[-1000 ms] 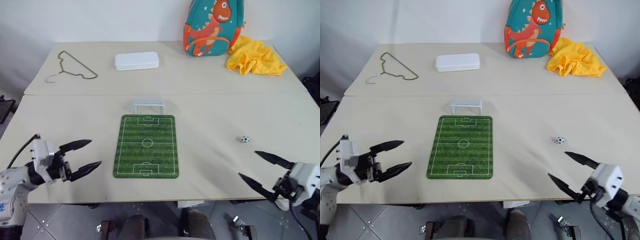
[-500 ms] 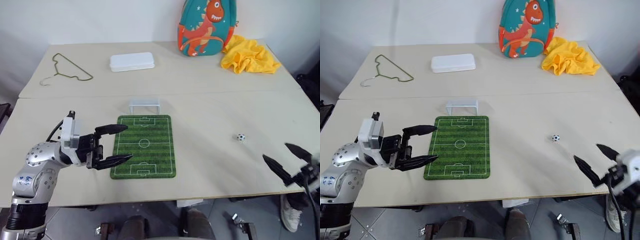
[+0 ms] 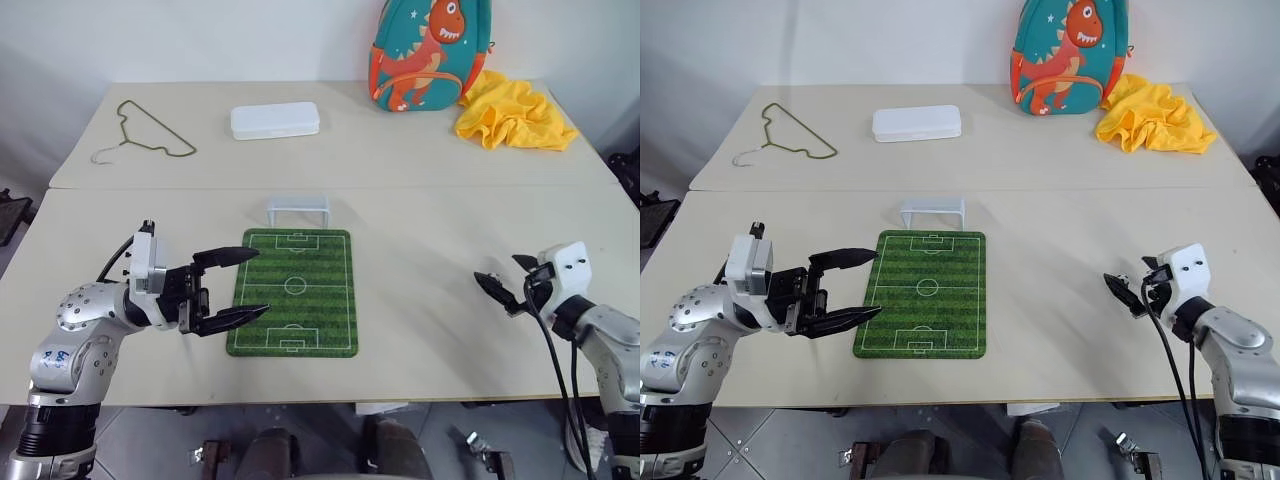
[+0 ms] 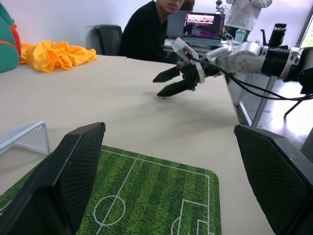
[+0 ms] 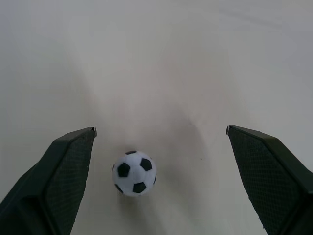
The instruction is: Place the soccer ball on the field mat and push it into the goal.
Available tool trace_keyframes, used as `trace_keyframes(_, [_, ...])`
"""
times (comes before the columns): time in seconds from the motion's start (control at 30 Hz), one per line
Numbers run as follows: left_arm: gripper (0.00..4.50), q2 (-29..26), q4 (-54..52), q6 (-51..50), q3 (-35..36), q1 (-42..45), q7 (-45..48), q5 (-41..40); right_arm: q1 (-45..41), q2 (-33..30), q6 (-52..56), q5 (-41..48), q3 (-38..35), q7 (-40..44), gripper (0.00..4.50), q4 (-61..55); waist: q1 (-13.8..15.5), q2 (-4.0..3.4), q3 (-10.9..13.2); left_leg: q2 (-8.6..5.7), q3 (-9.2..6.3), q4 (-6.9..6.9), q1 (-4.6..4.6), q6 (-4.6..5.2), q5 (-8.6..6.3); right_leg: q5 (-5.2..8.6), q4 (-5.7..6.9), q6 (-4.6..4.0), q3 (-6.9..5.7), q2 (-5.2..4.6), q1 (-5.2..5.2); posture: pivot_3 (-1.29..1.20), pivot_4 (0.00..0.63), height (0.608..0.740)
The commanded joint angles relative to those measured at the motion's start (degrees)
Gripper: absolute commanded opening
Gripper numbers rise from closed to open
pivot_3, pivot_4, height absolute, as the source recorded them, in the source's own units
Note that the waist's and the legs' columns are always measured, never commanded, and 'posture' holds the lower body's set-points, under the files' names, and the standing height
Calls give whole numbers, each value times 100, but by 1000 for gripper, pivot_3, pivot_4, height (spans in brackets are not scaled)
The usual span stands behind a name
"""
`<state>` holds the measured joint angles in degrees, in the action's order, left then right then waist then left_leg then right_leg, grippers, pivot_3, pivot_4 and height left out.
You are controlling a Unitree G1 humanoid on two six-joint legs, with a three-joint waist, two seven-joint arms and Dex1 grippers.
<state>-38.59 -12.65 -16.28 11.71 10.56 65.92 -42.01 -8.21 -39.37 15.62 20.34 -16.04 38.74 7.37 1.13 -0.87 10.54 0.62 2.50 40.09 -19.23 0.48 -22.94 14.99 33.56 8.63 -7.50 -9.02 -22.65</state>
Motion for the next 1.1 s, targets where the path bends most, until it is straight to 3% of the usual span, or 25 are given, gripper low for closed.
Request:
trace_keyframes(0.03, [4500, -46, -224, -10, 191, -93, -83, -54, -23, 68, -290, 1, -55, 145, 3345, 40, -2, 0, 0, 1, 0, 0, 0, 0, 0, 0, 0, 0, 0, 1, 0, 0, 150, 740])
trace_keyframes(0.27, [4500, -57, -148, -8, 290, -139, -51, -94, -51, 207, -697, -6, -58, 321, 920, 233, -3, 0, 0, 3, 1, 0, 1, -1, 0, 0, 0, 0, 1, 4, 0, 0, 150, 740])
trace_keyframes(0.3, [4500, -57, -116, -12, 315, -152, 4, -138, -62, 195, -819, -8, -36, 433, 804, 262, -4, 0, 0, 3, 2, 0, 1, -1, -1, 0, 0, 0, 2, 4, 0, 0, 150, 740])
trace_keyframes(0.37, [4500, -71, -55, -33, 339, -171, 103, -190, -87, 185, -1077, 25, -11, 682, 811, 302, -8, 0, 0, 4, 2, 0, 1, -2, -1, 0, -1, 0, 2, 5, 0, 0, 150, 740])
trace_keyframes(0.47, [4500, -158, 205, 144, 353, -267, 450, -46, -180, 190, -1516, 462, 211, 1761, 811, -207, -31, -3, 2, 6, 4, 0, 2, -3, -1, 0, -2, 0, 3, 9, 0, 0, 150, 740])
trace_keyframes(0.63, [4500, -351, 764, 526, 269, -511, 1119, 259, -1165, 421, -777, 504, 1715, 2700, 811, -1126, -212, -9, 6, 24, 13, 1, 7, -12, -4, -4, -4, -7, 13, 29, -1, 0, 150, 740])
trace_keyframes(0.8, [4500, -458, 1171, 1062, 329, -1000, 1580, 582, -2161, 1254, -175, -107, 3507, 2986, 811, -1336, -279, -12, 7, 34, 5, -1, 1, -28, -6, 0, 5, -21, 6, 40, -17, 0, 150, 740])
trace_keyframes(1.0, [4500, -497, 1068, 1396, 773, -1934, 1574, 661, -2417, 2080, 114, -806, 4630, 2662, 811, -942, -266, 2, 0, 27, 1, 2, -25, -25, -12, 0, 7, -21, -1, 35, -37, 0, 150, 740])
trace_keyframes(1.1, [4500, -466, 979, 1458, 879, -2184, 1492, 657, -2411, 2325, 133, -970, 4757, 2503, 811, -823, -270, 0, 1, 31, 4, -2, -25, -29, -14, 1, 5, -22, -4, 38, -44, 0, 150, 740])
